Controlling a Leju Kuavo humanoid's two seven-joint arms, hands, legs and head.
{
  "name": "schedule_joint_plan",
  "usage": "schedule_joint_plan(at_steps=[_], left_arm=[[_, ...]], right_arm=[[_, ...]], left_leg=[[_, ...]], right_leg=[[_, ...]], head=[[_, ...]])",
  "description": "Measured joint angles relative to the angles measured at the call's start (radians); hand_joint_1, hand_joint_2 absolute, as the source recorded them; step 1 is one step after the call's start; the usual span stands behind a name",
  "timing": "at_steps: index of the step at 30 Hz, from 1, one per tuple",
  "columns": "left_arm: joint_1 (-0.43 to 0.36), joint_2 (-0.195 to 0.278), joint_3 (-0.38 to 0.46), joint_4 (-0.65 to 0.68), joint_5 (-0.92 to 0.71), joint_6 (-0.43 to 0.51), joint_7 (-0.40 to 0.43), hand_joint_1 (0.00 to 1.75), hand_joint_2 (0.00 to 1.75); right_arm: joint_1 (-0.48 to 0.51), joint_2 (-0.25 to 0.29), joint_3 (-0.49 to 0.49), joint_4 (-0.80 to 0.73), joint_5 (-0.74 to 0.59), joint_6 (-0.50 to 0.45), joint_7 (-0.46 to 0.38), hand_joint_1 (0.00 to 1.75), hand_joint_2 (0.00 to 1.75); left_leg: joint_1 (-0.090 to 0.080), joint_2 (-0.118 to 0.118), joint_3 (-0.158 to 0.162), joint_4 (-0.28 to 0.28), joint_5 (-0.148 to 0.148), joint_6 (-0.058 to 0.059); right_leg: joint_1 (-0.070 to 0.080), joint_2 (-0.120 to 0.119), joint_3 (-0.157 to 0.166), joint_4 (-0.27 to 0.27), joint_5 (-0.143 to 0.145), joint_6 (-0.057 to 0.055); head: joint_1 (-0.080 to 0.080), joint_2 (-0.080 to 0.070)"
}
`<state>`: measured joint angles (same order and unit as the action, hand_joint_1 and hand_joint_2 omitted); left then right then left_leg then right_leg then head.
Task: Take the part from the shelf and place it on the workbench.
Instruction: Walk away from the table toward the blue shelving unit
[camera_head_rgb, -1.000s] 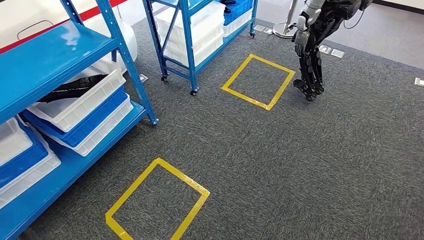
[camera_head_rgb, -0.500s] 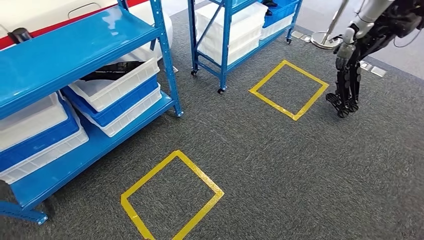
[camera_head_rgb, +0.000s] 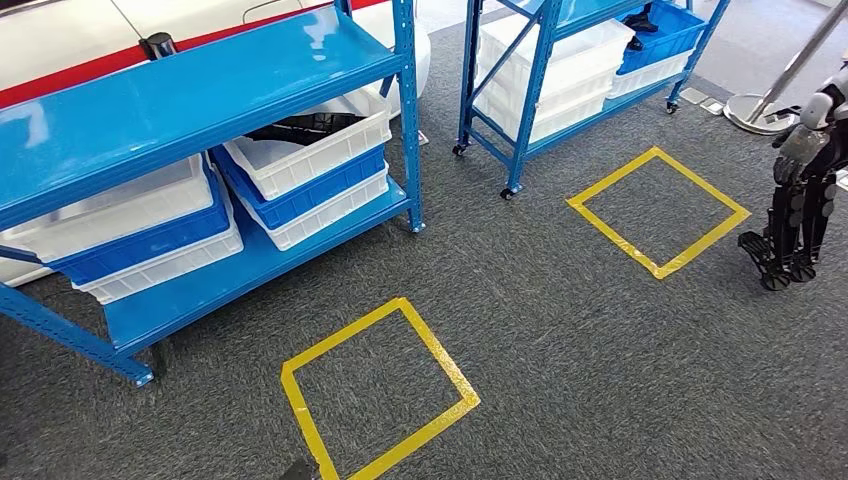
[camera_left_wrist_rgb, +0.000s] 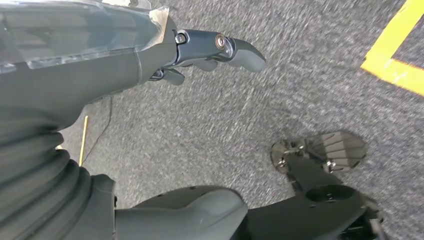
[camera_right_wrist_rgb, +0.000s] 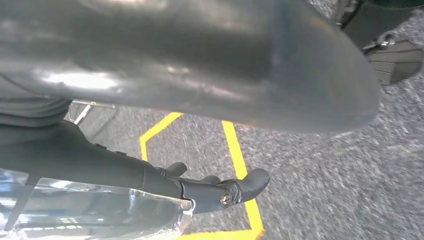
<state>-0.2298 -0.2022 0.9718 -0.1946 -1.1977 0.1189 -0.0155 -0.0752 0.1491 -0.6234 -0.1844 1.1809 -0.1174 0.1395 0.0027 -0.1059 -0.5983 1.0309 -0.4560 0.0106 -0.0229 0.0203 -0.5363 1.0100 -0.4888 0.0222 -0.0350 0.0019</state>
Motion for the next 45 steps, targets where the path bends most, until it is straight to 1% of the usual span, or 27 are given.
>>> schedule_joint_plan(at_steps=[3, 4, 5, 6, 7, 9, 11, 12, 14, 16, 18, 20, 21, 23, 25, 27, 29, 31, 33, 35, 36, 37, 38, 40, 42, 44, 45], left_arm=[[-0.005, -0.001, -0.002, 0.000, -0.003, -0.001, 0.002, 0.00, 1.75], [-0.007, -0.001, -0.002, 0.000, -0.004, -0.001, 0.002, 0.00, 1.75], [-0.006, -0.002, -0.002, 0.000, -0.004, -0.002, 0.002, 0.00, 1.75], [-0.005, -0.002, -0.002, 0.000, -0.004, -0.002, 0.003, 0.00, 1.75], [-0.005, -0.002, -0.002, 0.000, -0.004, -0.002, 0.004, 0.00, 1.75], [-0.007, -0.002, -0.002, 0.000, -0.004, -0.003, 0.007, 0.00, 1.75], [-0.012, -0.002, -0.002, 0.000, -0.004, -0.003, 0.008, 0.00, 1.75], [-0.014, -0.001, -0.002, 0.000, -0.004, -0.003, 0.008, 0.00, 1.75], [-0.014, -0.001, -0.002, 0.000, -0.004, -0.003, 0.008, 0.00, 1.75], [-0.014, -0.003, -0.003, 0.000, -0.004, -0.004, 0.008, 0.00, 1.75], [-0.015, -0.006, -0.003, 0.000, -0.004, -0.005, 0.008, 0.00, 1.75], [-0.014, -0.008, -0.003, 0.000, -0.004, -0.006, 0.008, 0.00, 1.75], [-0.012, -0.008, -0.003, 0.000, -0.003, -0.006, 0.008, 0.00, 1.75], [-0.009, -0.008, -0.003, 0.000, -0.003, -0.006, 0.009, 0.00, 1.75], [-0.009, -0.009, -0.003, 0.000, -0.001, -0.006, 0.009, 0.00, 1.75], [-0.008, -0.008, -0.002, 0.000, 0.001, -0.005, 0.008, 0.00, 1.75], [-0.004, -0.006, -0.002, 0.000, 0.002, -0.005, 0.008, 0.00, 1.75], [-0.002, -0.004, -0.002, 0.000, 0.003, -0.005, 0.008, 0.00, 1.75], [-0.003, -0.004, -0.002, 0.000, 0.003, -0.005, 0.008, 0.00, 1.75], [-0.002, -0.004, -0.002, 0.000, 0.003, -0.005, 0.008, 0.00, 1.75], [0.000, -0.004, -0.002, 0.000, 0.003, -0.005, 0.008, 0.00, 1.75], [0.002, -0.004, -0.002, 0.000, 0.003, -0.005, 0.008, 0.00, 1.75], [0.002, -0.004, -0.002, 0.000, 0.003, -0.005, 0.008, 0.00, 1.75], [-0.001, -0.003, -0.002, 0.000, 0.003, -0.005, 0.008, 0.00, 1.75], [-0.007, -0.003, -0.002, 0.000, 0.003, -0.005, 0.007, 0.00, 1.75], [-0.007, -0.002, -0.002, 0.000, 0.003, -0.005, 0.007, 0.00, 1.75], [-0.006, -0.002, -0.002, 0.000, 0.003, -0.005, 0.007, 0.00, 1.75]], right_arm=[[0.003, 0.002, -0.004, 0.000, 0.000, -0.001, -0.001, 0.00, 0.00], [0.005, 0.002, -0.005, 0.000, 0.000, 0.000, -0.001, 0.00, 0.00], [0.005, 0.001, -0.006, 0.000, 0.000, 0.000, -0.001, 0.00, 0.00], [0.005, 0.000, -0.007, 0.000, 0.000, 0.000, 0.000, 0.00, 0.00], [0.003, 0.000, -0.008, 0.000, -0.001, 0.000, 0.001, 0.00, 0.00], [0.001, 0.002, -0.009, 0.000, -0.001, 0.000, 0.004, 0.00, 0.00], [0.001, 0.003, -0.010, 0.000, -0.001, -0.001, 0.006, 0.00, 0.00], [0.000, 0.004, -0.010, 0.000, -0.001, -0.001, 0.007, 0.00, 0.00], [0.000, 0.005, -0.010, 0.000, -0.001, -0.002, 0.006, 0.00, 0.00], [0.000, 0.006, -0.010, 0.000, 0.000, -0.004, 0.005, 0.00, 0.00], [0.002, 0.006, -0.010, 0.000, 0.000, -0.006, 0.004, 0.00, 0.00], [0.005, 0.004, -0.010, 0.000, 0.001, -0.006, 0.004, 0.00, 0.00], [0.007, 0.004, -0.011, 0.000, 0.001, -0.006, 0.004, 0.00, 0.00], [0.007, 0.002, -0.011, 0.000, 0.004, -0.006, 0.004, 0.00, 0.00], [0.006, 0.000, -0.010, 0.000, 0.005, -0.006, 0.002, 0.00, 0.00], [0.004, 0.000, -0.010, 0.001, 0.008, -0.006, 0.001, 0.00, 0.00], [0.001, 0.001, -0.011, 0.001, 0.010, -0.006, 0.000, 0.00, 0.00], [0.001, 0.002, -0.011, 0.001, 0.011, -0.006, 0.000, 0.00, 0.00], [0.004, 0.003, -0.011, 0.001, 0.012, -0.006, -0.001, 0.00, 0.00], [0.007, 0.002, -0.011, 0.001, 0.012, -0.006, -0.001, 0.00, 0.00], [0.007, 0.002, -0.011, 0.001, 0.012, -0.006, -0.001, 0.00, 0.00], [0.007, 0.001, -0.011, 0.001, 0.012, -0.006, -0.001, 0.00, 0.00], [0.006, 0.002, -0.011, 0.001, 0.012, -0.006, -0.001, 0.00, 0.00], [0.004, 0.003, -0.011, 0.001, 0.012, -0.006, -0.001, 0.00, 0.00], [0.003, 0.003, -0.011, 0.001, 0.012, -0.006, -0.001, 0.00, 0.00], [0.001, 0.004, -0.011, 0.000, 0.012, -0.006, -0.001, 0.00, 0.00], [-0.001, 0.004, -0.011, 0.000, 0.012, -0.006, -0.001, 0.00, 0.00]], left_leg=[[0.000, 0.084, -0.082, 0.170, -0.093, -0.013], [0.002, 0.096, -0.115, 0.234, -0.119, -0.015], [0.002, 0.101, -0.133, 0.268, -0.125, -0.016], [0.002, 0.104, -0.131, 0.264, -0.111, -0.015], [0.001, 0.110, -0.107, 0.217, -0.080, -0.012], [-0.006, 0.157, -0.030, 0.075, -0.019, 0.003], [-0.016, 0.195, 0.011, -0.005, 0.002, 0.017], [-0.020, 0.195, 0.011, -0.012, 0.000, 0.022], [-0.018, 0.166, 0.012, -0.022, 0.007, 0.031], [-0.008, 0.137, 0.018, -0.035, 0.018, 0.042], [-0.002, 0.107, 0.019, -0.039, 0.025, 0.048], [-0.002, 0.074, 0.018, -0.038, 0.026, 0.049], [-0.002, 0.057, 0.018, -0.037, 0.026, 0.049], [0.001, 0.024, 0.019, -0.034, 0.026, 0.045], [0.001, -0.003, 0.016, -0.026, 0.022, 0.034], [-0.001, -0.020, 0.010, -0.023, 0.021, 0.022], [0.001, -0.029, 0.004, -0.024, 0.023, 0.013], [0.000, 0.010, -0.013, 0.013, -0.001, 0.004], [0.000, 0.074, -0.070, 0.129, -0.066, -0.004], [0.004, 0.099, -0.133, 0.254, -0.116, -0.010], [0.005, 0.102, -0.143, 0.274, -0.114, -0.011], [0.006, 0.105, -0.132, 0.253, -0.095, -0.010], [0.007, 0.114, -0.099, 0.193, -0.062, -0.007], [0.001, 0.161, -0.020, 0.053, -0.009, 0.003], [-0.007, 0.188, 0.012, -0.011, 0.003, 0.012], [-0.009, 0.162, 0.012, -0.018, 0.005, 0.021], [-0.007, 0.149, 0.014, -0.023, 0.009, 0.027]], right_leg=[[0.003, -0.038, 0.000, -0.001, -0.002, -0.014], [0.006, -0.054, 0.000, -0.001, -0.003, -0.017], [0.008, -0.068, 0.000, -0.001, -0.005, -0.019], [0.009, -0.081, 0.001, -0.001, -0.006, -0.020], [0.010, -0.093, 0.003, -0.001, -0.008, -0.021], [0.015, -0.114, 0.010, -0.001, -0.012, -0.019], [0.020, -0.132, 0.015, -0.001, -0.017, -0.012], [0.021, -0.142, 0.018, -0.003, -0.019, -0.008], [0.021, -0.157, 0.023, -0.005, -0.024, 0.001], [0.020, -0.108, 0.009, 0.036, -0.050, 0.006], [0.016, -0.042, -0.048, 0.157, -0.103, 0.004], [0.013, -0.025, -0.108, 0.271, -0.136, 0.008], [0.011, -0.024, -0.116, 0.278, -0.128, 0.016], [0.005, -0.011, -0.078, 0.173, -0.069, 0.037], [-0.002, 0.028, -0.026, 0.042, -0.014, 0.045], [-0.001, 0.044, -0.008, 0.001, 0.000, 0.031], [0.000, 0.024, -0.004, -0.001, 0.004, 0.016], [-0.003, 0.002, -0.002, -0.004, 0.007, 0.001], [-0.001, -0.025, -0.002, -0.005, 0.005, -0.010], [0.004, -0.056, -0.002, -0.004, 0.003, -0.015], [0.005, -0.070, -0.002, -0.004, 0.002, -0.016], [0.005, -0.083, -0.001, -0.004, 0.001, -0.016], [0.006, -0.095, 0.001, -0.004, -0.001, -0.016], [0.011, -0.116, 0.007, -0.004, -0.006, -0.011], [0.017, -0.135, 0.013, -0.005, -0.012, -0.001], [0.018, -0.153, 0.021, -0.009, -0.015, 0.010], [0.017, -0.141, 0.023, -0.006, -0.020, 0.015]], head=[[-0.016, 0.000], [-0.017, 0.000], [-0.017, 0.000], [-0.017, 0.000], [-0.017, 0.000], [-0.017, 0.000], [-0.016, 0.000], [-0.015, 0.000], [-0.015, 0.000], [-0.012, 0.000], [-0.005, 0.000], [-0.001, 0.000], [-0.001, 0.000], [0.000, 0.000], [0.003, 0.000], [0.005, 0.000], [0.004, 0.000], [-0.004, 0.000], [-0.014, 0.000], [-0.018, 0.000], [-0.018, 0.000], [-0.018, 0.000], [-0.018, 0.000], [-0.018, 0.000], [-0.015, 0.000], [-0.014, 0.000], [-0.013, 0.000]])
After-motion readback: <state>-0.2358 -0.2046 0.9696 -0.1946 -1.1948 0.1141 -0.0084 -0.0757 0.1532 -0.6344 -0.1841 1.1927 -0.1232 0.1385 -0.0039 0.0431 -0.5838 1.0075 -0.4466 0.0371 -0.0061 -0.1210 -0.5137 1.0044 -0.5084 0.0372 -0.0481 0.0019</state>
